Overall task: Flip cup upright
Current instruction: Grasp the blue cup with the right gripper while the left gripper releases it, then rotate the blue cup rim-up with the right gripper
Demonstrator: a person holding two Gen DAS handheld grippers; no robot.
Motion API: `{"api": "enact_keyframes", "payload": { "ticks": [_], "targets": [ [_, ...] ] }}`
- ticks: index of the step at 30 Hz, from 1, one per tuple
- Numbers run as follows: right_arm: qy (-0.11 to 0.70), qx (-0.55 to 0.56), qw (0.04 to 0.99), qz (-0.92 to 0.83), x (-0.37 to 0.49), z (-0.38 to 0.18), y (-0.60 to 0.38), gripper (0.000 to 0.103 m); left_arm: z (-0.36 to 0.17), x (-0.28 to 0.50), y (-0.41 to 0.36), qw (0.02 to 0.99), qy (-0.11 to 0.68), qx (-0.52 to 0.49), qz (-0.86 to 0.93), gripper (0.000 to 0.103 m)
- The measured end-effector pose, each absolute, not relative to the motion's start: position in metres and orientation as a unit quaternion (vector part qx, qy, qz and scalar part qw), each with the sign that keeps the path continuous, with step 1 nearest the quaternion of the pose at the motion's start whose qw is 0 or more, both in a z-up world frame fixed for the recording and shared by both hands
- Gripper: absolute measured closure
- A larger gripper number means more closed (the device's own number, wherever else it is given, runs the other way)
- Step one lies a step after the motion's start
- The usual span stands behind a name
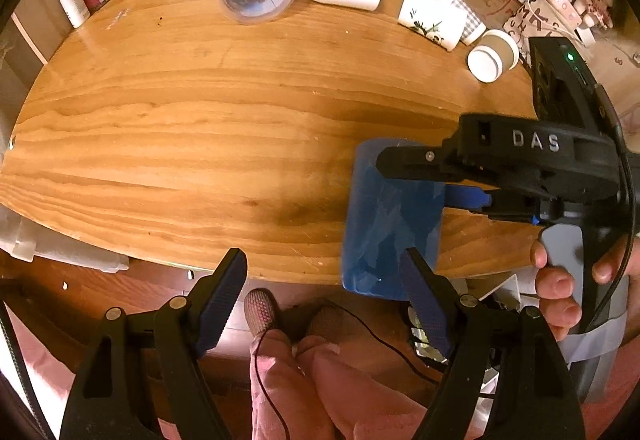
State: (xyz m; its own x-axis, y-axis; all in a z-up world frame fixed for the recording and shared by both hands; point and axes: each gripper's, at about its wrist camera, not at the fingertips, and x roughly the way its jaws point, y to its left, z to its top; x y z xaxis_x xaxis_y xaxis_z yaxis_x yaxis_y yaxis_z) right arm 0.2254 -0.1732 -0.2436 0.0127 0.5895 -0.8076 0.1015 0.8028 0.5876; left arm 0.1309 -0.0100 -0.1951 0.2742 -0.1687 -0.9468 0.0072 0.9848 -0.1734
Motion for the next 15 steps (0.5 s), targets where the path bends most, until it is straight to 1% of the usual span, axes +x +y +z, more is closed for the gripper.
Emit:
{"api": "enact_keyframes", "payload": {
  "ticks": [4, 10, 15],
  "targets": [
    [0.647, 0.244, 0.697, 0.190, 0.219, -0.229, -0.170, 0.034, -0.192, 0.130, -0.005, 0.798, 0.595, -0.070, -0.060, 0.022],
    [0.576, 0.201, 0.769, 0.194, 0.208, -0.199, -0.164, 0.034, -0.188, 0.127, 0.005, 0.806, 0.584, -0.077, -0.058, 0.022],
    [0.528, 0.180, 0.812, 0.172, 0.200, -0.188, -0.166, 0.035, -0.187, 0.123, 0.014, 0.807, 0.581, -0.090, -0.053, 0.022]
  ]
}}
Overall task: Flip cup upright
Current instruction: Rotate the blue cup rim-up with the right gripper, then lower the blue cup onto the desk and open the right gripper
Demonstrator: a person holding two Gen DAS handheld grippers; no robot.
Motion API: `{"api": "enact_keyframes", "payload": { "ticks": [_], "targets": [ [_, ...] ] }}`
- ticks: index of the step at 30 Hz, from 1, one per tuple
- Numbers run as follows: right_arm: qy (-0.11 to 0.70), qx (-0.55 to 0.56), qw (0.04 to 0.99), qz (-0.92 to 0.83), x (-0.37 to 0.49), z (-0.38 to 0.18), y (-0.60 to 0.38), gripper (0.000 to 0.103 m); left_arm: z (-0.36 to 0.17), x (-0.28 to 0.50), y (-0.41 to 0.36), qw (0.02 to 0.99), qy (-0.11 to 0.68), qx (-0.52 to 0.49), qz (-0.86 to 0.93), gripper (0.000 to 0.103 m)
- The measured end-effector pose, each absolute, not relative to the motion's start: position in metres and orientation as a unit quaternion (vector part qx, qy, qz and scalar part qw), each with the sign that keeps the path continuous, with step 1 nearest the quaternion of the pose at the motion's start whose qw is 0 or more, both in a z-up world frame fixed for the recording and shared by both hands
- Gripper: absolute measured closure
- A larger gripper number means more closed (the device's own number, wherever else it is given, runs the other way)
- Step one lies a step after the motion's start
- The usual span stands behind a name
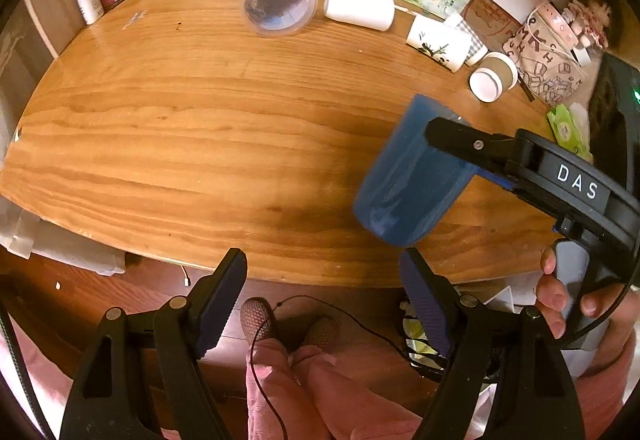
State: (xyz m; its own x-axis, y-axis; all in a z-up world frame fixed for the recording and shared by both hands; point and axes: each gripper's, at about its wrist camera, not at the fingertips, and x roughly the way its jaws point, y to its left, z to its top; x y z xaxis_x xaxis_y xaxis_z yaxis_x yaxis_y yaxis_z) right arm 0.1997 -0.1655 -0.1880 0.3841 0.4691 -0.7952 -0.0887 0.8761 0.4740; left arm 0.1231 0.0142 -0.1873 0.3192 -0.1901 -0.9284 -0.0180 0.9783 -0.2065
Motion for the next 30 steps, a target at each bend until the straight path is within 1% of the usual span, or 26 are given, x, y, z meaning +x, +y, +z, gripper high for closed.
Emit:
{"api": "enact_keyframes", "payload": {
  "ticks": [6, 10, 20, 22, 26, 30],
  "targets": [
    [0.456, 0.120, 0.870, 0.142, 0.184, -0.175, -0.163, 0.035, -0.187, 0.117, 0.025, 0.810, 0.578, -0.092, -0.040, 0.022],
    [0.397, 0.052, 0.908, 0.121, 0.172, -0.172, -0.152, 0.035, -0.184, 0.111, 0.034, 0.816, 0.569, -0.101, -0.034, 0.022],
    [0.277, -0.041, 0.954, 0.110, 0.144, -0.184, -0.132, 0.035, -0.182, 0.105, 0.044, 0.820, 0.559, -0.118, -0.024, 0.022],
    [0.257, -0.059, 0.958, 0.113, 0.139, -0.187, -0.129, 0.035, -0.183, 0.104, 0.045, 0.820, 0.559, -0.121, -0.021, 0.022],
    [0.243, -0.082, 0.959, 0.121, 0.136, -0.194, -0.124, 0.035, -0.184, 0.102, 0.046, 0.821, 0.556, -0.125, -0.019, 0.022],
    [0.232, -0.080, 0.960, 0.134, 0.131, -0.200, -0.124, 0.034, -0.185, 0.102, 0.043, 0.820, 0.559, -0.118, -0.022, 0.022]
  ]
}}
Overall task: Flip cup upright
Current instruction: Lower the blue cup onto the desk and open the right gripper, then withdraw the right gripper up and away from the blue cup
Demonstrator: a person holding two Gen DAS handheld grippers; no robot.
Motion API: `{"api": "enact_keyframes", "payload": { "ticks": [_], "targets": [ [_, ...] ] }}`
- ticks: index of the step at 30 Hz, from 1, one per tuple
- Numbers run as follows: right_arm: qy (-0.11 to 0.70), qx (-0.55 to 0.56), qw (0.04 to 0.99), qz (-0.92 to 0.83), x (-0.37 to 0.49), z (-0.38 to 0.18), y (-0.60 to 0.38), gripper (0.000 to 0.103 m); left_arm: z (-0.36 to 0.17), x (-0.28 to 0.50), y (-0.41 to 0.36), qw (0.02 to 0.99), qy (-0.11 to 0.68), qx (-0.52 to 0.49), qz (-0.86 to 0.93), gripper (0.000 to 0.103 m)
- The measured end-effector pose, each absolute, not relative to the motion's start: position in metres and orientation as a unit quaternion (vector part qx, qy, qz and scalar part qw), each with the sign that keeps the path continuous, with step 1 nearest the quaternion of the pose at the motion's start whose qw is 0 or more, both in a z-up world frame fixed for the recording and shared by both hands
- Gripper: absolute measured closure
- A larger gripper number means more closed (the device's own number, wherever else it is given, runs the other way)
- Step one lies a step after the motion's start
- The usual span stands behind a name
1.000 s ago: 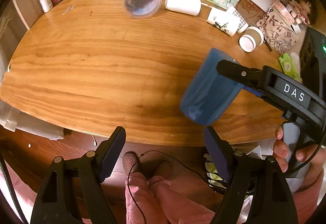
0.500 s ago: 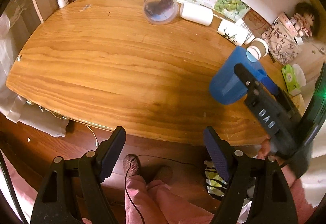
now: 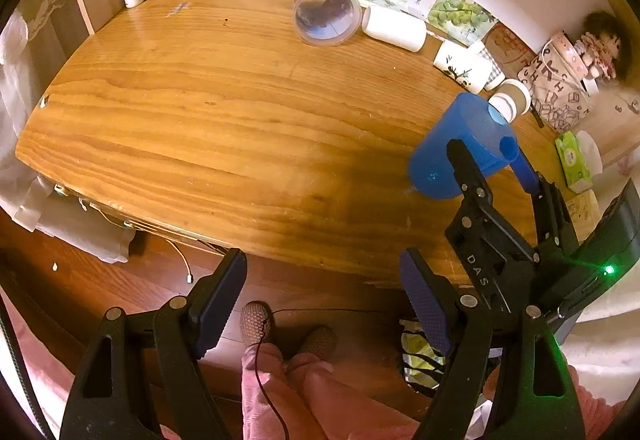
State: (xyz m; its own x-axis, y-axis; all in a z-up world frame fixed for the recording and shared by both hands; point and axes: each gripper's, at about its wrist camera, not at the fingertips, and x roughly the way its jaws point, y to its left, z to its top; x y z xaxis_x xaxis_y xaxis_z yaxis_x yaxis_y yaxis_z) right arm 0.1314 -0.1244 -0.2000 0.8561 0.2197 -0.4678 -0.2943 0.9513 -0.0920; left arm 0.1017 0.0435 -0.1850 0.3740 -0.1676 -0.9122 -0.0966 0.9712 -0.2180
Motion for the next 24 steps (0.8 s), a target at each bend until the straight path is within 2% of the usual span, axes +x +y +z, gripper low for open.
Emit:
{"api": "enact_keyframes", "payload": {
  "ticks": [19, 22, 24],
  "targets": [
    [0.243, -0.083, 0.950, 0.179, 0.117, -0.203, -0.132, 0.033, -0.184, 0.104, 0.031, 0.828, 0.551, -0.101, -0.018, 0.022],
    [0.239, -0.081, 0.951, 0.179, 0.113, -0.200, -0.134, 0.024, -0.181, 0.104, 0.029, 0.831, 0.546, -0.102, -0.020, 0.022],
    [0.241, -0.082, 0.950, 0.179, 0.110, -0.197, -0.136, 0.024, -0.179, 0.103, 0.028, 0.834, 0.543, -0.100, -0.020, 0.022]
  ]
}}
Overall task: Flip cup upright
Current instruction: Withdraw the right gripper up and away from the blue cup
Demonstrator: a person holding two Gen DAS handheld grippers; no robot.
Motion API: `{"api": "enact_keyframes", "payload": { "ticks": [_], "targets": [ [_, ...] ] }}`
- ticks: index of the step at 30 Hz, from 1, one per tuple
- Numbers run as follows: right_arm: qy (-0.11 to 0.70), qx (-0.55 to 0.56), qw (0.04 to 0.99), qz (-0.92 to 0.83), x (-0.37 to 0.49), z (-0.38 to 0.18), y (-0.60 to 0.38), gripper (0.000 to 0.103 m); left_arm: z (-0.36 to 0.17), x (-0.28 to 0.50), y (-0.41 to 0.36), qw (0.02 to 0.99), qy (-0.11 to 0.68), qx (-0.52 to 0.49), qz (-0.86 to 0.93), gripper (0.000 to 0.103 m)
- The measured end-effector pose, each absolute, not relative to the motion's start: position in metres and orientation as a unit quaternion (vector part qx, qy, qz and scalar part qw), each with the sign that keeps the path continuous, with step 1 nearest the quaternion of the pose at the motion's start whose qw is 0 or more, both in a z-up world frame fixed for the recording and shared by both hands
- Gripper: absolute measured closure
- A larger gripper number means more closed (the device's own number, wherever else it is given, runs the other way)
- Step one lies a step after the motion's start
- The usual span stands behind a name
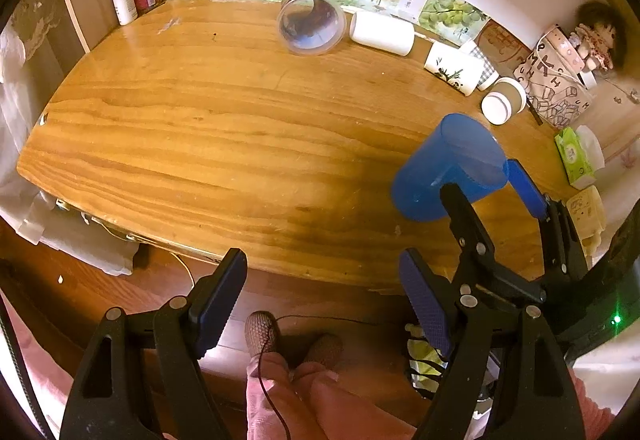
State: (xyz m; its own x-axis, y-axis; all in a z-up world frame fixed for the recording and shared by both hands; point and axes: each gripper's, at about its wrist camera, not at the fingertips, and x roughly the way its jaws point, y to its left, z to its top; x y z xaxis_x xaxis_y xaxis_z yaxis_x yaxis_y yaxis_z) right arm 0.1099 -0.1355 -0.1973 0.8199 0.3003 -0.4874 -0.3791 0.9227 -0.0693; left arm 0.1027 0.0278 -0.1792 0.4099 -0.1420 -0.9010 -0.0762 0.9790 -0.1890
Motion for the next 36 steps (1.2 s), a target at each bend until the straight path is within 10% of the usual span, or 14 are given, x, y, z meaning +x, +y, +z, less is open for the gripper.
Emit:
{"api": "enact_keyframes", "payload": {
  "ticks": [36],
  "targets": [
    [0.313, 0.047, 0.942, 0.109, 0.015, -0.024, -0.167, 0.022, -0.041, 0.055, 0.010, 0.923, 0.375, -0.065, -0.064, 0.021]
  ]
}}
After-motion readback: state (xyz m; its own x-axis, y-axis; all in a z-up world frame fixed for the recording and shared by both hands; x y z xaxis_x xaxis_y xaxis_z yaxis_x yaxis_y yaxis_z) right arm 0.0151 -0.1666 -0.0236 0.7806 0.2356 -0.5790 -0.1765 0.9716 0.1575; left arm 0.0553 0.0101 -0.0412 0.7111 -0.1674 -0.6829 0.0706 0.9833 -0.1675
